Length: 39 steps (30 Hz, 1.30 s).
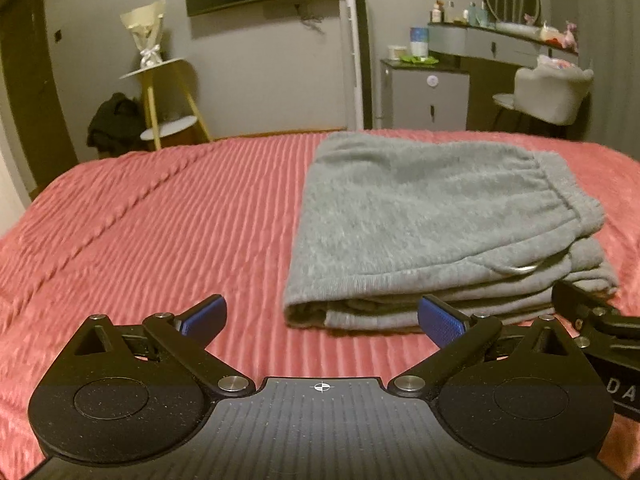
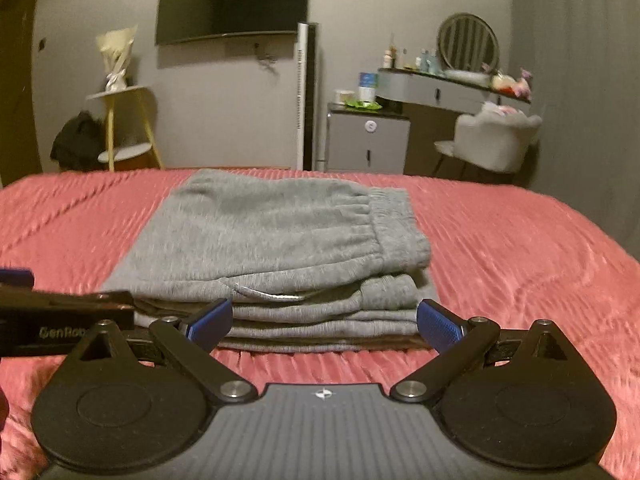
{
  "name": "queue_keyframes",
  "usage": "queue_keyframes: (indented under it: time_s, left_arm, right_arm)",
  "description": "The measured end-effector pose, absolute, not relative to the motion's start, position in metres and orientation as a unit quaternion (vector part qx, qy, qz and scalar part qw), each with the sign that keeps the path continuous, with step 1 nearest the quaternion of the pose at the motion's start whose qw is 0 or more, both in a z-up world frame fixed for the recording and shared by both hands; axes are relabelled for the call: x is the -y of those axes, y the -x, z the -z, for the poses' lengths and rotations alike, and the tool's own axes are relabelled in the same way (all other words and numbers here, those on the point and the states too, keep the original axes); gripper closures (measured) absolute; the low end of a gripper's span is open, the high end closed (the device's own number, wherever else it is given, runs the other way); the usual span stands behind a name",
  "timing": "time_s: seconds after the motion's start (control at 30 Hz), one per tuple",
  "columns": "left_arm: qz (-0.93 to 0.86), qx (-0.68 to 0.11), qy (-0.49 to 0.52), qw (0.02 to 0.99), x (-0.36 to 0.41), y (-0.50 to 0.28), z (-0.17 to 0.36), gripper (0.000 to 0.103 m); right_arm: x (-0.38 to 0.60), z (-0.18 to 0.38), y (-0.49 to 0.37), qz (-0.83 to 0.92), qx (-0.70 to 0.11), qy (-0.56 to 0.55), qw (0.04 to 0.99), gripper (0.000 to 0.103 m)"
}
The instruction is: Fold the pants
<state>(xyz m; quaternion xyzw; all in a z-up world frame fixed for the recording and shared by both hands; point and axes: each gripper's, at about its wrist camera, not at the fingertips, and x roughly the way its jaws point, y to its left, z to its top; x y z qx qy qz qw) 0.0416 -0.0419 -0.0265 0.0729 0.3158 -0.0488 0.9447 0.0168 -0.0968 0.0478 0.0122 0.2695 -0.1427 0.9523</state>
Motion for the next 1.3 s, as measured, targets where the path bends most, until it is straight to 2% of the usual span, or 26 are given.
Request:
queue_keyframes:
  time_s: [0.73,1.3]
  left_arm:
    - [0.058,-0.373,-0.086,0.922,0.054,-0.079,0.068,0.000]
    - [0.058,-0.380,-0.086,0.919,0.054,-0.074,0.066,0.000]
  right_arm:
    - [0.120,-0.015,-0.058,0.133,-0.305,-0.037,0.942,0.004]
    - [0.124,-0.014,-0.055,0.138,-0.307,-0.056,0.940,0.004]
